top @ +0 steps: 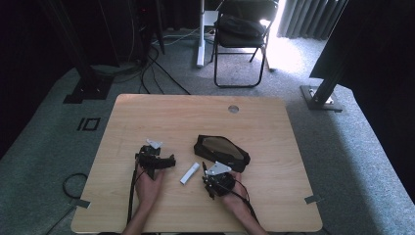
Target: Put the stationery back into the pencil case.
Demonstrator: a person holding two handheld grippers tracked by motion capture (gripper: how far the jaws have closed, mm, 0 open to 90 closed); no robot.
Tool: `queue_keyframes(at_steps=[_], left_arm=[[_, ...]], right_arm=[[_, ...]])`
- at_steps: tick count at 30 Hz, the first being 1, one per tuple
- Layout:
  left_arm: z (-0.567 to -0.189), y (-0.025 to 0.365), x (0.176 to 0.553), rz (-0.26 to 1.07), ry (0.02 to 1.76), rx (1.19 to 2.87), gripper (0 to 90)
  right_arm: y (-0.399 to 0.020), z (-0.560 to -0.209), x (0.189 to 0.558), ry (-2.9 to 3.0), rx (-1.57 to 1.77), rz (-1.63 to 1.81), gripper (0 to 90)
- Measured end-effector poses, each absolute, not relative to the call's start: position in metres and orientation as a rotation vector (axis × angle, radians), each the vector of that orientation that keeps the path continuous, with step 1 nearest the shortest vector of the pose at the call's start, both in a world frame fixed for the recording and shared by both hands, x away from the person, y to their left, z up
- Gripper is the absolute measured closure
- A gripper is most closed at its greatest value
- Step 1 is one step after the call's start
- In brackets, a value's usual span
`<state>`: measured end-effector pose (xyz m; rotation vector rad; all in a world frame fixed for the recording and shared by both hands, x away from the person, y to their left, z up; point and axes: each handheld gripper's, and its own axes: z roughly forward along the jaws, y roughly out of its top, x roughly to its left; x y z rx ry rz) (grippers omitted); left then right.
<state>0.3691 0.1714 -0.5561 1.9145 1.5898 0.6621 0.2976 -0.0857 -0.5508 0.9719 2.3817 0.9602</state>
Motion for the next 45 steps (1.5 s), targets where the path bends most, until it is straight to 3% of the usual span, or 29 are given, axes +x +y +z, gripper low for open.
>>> queue_keyframes(at_steps=[21, 45], left_arm=[[-0.556, 0.171, 0.369, 0.662, 1.589, 1.916, 1.2], [-0.556, 0.171, 0.369, 0.662, 1.590, 1.916, 1.2]], right_arm=[[-0.093, -0.550, 0.305, 2.407, 0.959, 0.929, 78.8], [-0.108, -0.539, 0.309, 2.408, 0.971, 0.922, 79.6]])
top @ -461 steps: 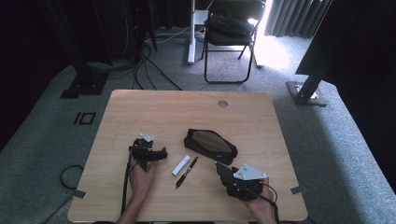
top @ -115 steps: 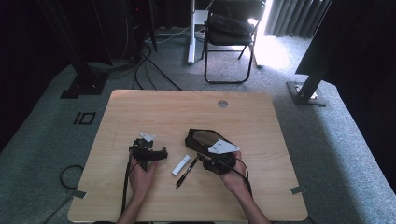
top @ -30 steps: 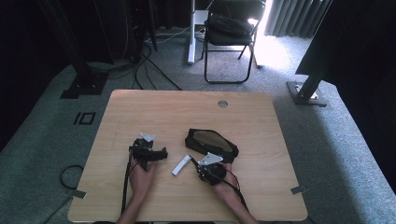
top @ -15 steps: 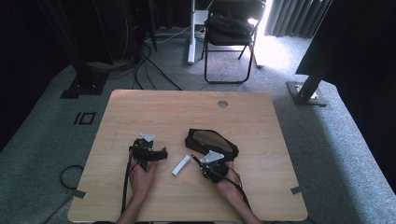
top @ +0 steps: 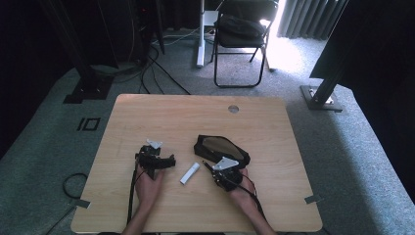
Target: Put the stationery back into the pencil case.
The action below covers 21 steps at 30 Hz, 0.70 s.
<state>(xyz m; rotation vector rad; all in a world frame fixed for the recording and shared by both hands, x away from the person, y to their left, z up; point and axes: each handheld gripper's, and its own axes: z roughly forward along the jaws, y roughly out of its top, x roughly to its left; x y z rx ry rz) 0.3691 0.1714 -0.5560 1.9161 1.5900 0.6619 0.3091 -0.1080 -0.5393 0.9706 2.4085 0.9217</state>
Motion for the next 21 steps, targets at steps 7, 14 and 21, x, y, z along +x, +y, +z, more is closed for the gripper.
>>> queue_keyframes(at_steps=[7, 14, 21], left_arm=[[-0.556, 0.171, 0.369, 0.662, 1.590, 1.916, 1.2], [-0.556, 0.171, 0.369, 0.662, 1.590, 1.916, 1.3], [-0.556, 0.171, 0.369, 0.662, 1.590, 1.915, 1.2]], right_arm=[[-0.110, -0.533, 0.307, 2.397, 0.964, 0.940, 79.6], [-0.112, -0.523, 0.305, 2.378, 0.955, 0.969, 79.6], [-0.112, -0.516, 0.303, 2.368, 0.942, 0.987, 79.6]])
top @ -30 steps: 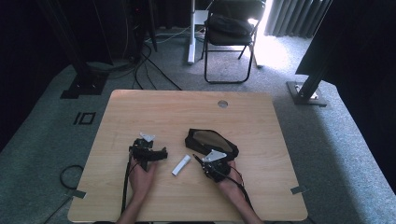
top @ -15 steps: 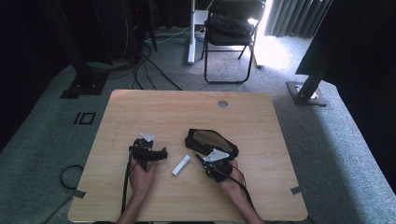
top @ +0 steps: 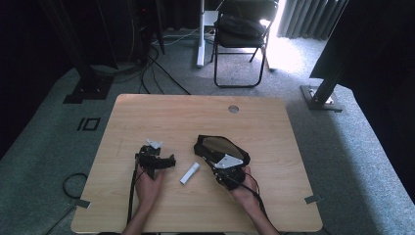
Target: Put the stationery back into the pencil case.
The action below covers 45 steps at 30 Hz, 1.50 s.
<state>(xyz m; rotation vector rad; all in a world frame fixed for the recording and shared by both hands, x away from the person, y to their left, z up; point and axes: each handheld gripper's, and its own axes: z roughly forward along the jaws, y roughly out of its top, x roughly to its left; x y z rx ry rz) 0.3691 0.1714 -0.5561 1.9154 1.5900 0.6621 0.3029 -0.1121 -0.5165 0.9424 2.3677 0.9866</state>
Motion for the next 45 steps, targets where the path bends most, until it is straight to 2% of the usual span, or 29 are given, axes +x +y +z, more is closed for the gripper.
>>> queue_keyframes(at_steps=[45], left_arm=[[-0.556, 0.171, 0.369, 0.662, 1.590, 1.915, 1.3]], right_arm=[[-0.122, -0.476, 0.297, 2.289, 0.880, 1.100, 79.6]])
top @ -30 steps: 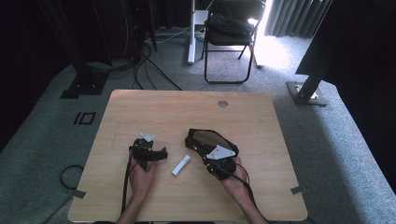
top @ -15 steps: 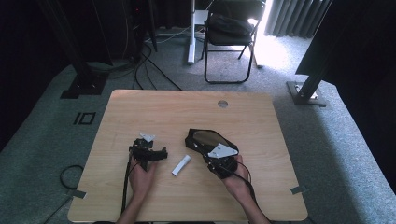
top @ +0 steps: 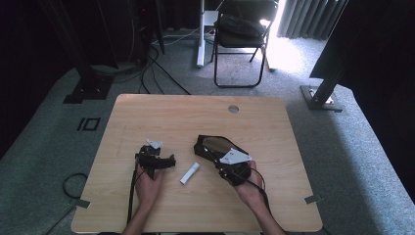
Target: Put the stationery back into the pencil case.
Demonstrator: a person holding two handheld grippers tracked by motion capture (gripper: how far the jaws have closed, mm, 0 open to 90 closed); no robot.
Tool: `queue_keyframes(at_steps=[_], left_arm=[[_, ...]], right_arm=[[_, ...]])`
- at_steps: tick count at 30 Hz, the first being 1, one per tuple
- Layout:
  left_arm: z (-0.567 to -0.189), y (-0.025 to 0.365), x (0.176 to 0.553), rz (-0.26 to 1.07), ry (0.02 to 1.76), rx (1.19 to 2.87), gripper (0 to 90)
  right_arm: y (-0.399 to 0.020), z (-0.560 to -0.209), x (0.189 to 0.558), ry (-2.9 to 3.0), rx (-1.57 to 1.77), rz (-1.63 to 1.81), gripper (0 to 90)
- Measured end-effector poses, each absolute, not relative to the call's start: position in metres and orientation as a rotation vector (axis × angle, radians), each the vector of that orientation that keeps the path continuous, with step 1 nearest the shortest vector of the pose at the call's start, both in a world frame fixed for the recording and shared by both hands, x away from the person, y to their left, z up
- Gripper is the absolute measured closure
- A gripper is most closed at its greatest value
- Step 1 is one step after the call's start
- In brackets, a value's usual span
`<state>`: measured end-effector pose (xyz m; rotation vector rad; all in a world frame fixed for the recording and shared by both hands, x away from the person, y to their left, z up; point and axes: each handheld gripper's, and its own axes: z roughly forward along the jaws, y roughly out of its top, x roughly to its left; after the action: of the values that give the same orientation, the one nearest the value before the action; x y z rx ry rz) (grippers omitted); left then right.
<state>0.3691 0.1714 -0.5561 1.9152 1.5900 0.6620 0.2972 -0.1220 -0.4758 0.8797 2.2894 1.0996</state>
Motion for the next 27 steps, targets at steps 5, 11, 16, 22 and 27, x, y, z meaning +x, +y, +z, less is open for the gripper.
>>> queue_keyframes(at_steps=[5, 11, 16, 22, 27], left_arm=[[-0.556, 0.171, 0.369, 0.662, 1.590, 1.916, 1.2], [-0.556, 0.171, 0.369, 0.662, 1.590, 1.915, 1.3], [-0.556, 0.171, 0.369, 0.662, 1.590, 1.915, 1.3], [-0.556, 0.171, 0.369, 0.662, 1.590, 1.915, 1.3], [-0.556, 0.171, 0.369, 0.662, 1.590, 1.915, 1.3]], right_arm=[[-0.124, -0.471, 0.299, 2.278, 0.884, 1.108, 79.6], [-0.128, -0.466, 0.300, 2.259, 0.888, 1.115, 79.6], [-0.130, -0.461, 0.301, 2.249, 0.881, 1.121, 79.6], [-0.132, -0.456, 0.303, 2.229, 0.881, 1.130, 79.6], [-0.136, -0.451, 0.305, 2.215, 0.882, 1.133, 79.6]])
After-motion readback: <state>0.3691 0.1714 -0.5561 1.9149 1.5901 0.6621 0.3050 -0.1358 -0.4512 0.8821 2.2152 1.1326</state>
